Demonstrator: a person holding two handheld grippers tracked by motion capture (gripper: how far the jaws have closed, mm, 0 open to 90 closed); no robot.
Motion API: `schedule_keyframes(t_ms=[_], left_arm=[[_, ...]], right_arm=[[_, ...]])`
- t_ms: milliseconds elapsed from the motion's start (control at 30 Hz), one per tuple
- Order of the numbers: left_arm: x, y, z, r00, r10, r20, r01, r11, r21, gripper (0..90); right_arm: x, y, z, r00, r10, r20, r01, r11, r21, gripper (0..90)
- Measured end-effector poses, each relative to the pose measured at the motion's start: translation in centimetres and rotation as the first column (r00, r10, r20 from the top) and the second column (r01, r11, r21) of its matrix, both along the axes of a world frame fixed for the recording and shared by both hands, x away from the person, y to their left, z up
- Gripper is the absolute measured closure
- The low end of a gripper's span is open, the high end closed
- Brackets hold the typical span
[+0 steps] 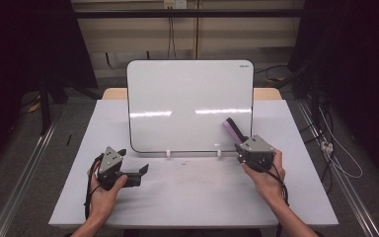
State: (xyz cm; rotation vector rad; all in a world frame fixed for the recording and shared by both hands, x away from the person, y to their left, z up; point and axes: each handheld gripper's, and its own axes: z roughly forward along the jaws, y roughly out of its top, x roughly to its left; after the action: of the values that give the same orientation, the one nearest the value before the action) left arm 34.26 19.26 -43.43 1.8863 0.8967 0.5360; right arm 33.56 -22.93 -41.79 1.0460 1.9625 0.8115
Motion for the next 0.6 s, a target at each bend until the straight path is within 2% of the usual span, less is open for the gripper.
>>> schedule_keyframes(t_ms=[67, 133, 267, 367, 467, 500, 600], left_arm=[[0.0, 0.1, 0.1, 1.0, 0.002, 0.002, -0.002, 1.0, 0.0, 4.8], [0.0, 0.2, 0.1, 1.0, 0.006, 0.002, -0.006, 1.0, 0.001, 4.8], [0.1, 0.4, 0.1, 0.9998, 0.017, -0.005, -0.017, 0.9999, 0.003, 4.8], [0.0, 0.6, 0.2, 0.9997, 0.024, 0.001, -0.024, 0.9997, -0.001, 5.1], [-0.3, 0.7, 0.3, 0.9993, 0.035, 0.014, -0.035, 0.9994, -0.004, 5.6], [-0.4, 0.8, 0.3, 0.9993, 0.037, 0.011, -0.037, 0.9993, -0.011, 5.6], [-0.6, 1.2, 0.2, 0.9987, 0.051, -0.004, -0.051, 0.9982, -0.031, 5.6]], right_arm=[[-0.2, -0.5, -0.1, 0.9997, 0.018, -0.019, -0.017, 0.997, 0.069, 48.8], [-0.5, -1.0, -0.2, 1.0, 0.006, -0.007, -0.005, 0.989, 0.147, 40.0], [-1.0, -2.2, -0.3, 0.9998, -0.017, -0.01, 0.019, 0.962, 0.272, 22.8], [-1.4, -3.0, -0.5, 0.9996, -0.02, -0.018, 0.025, 0.941, 0.337, 16.2], [-2.1, -3.7, -0.7, 0.9993, -0.013, -0.034, 0.025, 0.929, 0.369, 13.9], [-2.4, -3.9, -0.8, 0.9993, -0.014, -0.034, 0.026, 0.93, 0.367, 12.7], [-3.3, -4.4, -1.0, 0.9992, -0.019, -0.034, 0.031, 0.921, 0.388, 9.1]])
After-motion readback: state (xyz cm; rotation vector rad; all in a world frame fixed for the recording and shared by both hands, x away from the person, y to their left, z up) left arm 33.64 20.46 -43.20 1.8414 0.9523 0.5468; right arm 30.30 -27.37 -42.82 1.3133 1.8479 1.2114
